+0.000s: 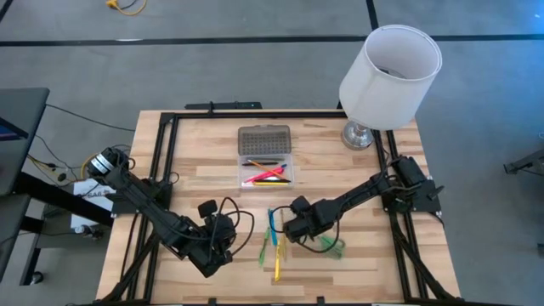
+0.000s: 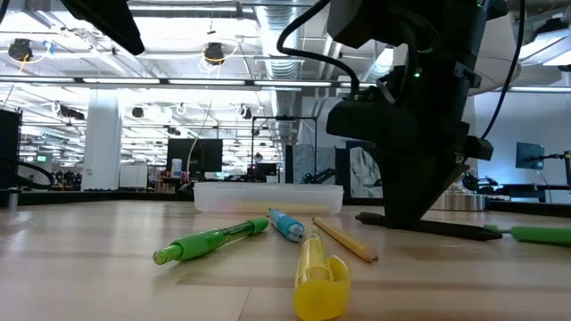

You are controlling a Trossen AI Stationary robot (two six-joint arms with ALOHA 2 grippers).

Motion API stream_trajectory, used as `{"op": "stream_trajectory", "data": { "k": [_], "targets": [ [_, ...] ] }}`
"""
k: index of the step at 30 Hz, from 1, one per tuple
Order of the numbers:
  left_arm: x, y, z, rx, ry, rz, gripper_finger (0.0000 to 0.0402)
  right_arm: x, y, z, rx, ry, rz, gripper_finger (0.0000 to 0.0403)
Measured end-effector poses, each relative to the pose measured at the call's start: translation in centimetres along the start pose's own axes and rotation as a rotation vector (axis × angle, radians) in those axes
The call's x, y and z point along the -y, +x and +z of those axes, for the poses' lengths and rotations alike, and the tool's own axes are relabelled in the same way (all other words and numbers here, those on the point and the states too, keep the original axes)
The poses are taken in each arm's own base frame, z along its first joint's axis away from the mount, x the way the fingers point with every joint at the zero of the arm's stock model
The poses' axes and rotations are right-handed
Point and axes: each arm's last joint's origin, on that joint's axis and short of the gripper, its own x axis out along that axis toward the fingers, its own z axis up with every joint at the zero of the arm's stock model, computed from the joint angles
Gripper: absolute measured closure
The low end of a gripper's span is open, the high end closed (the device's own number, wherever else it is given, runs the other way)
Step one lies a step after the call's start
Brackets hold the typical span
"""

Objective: Pick & place school supplies into a supply box
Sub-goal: Put the black pen into the supply box

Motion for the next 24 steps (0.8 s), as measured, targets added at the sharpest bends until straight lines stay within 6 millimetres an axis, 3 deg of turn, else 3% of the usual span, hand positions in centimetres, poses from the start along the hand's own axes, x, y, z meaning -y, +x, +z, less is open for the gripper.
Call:
{"op": "stream_trajectory", "data": {
  "k": [10, 18, 24],
  "targets": [
    [-0.1, 0.0, 0.1, 0.020, -0.003, 0.017, 0.0242, -0.7, -0.7, 1.2, 0.010, -0.087, 0.023, 0.0301],
    [-0.1, 0.0, 0.1, 0.020, -0.003, 0.016, 0.0242, -1.3, -0.8, 2.7, 0.019, -0.158, 0.103, 0.0272],
    [-0.1, 0.1, 0.1, 0.020, -0.009, 0.016, 0.0242, -1.3, -0.9, 2.7, 0.010, -0.163, 0.103, 0.0255]
  ]
}}
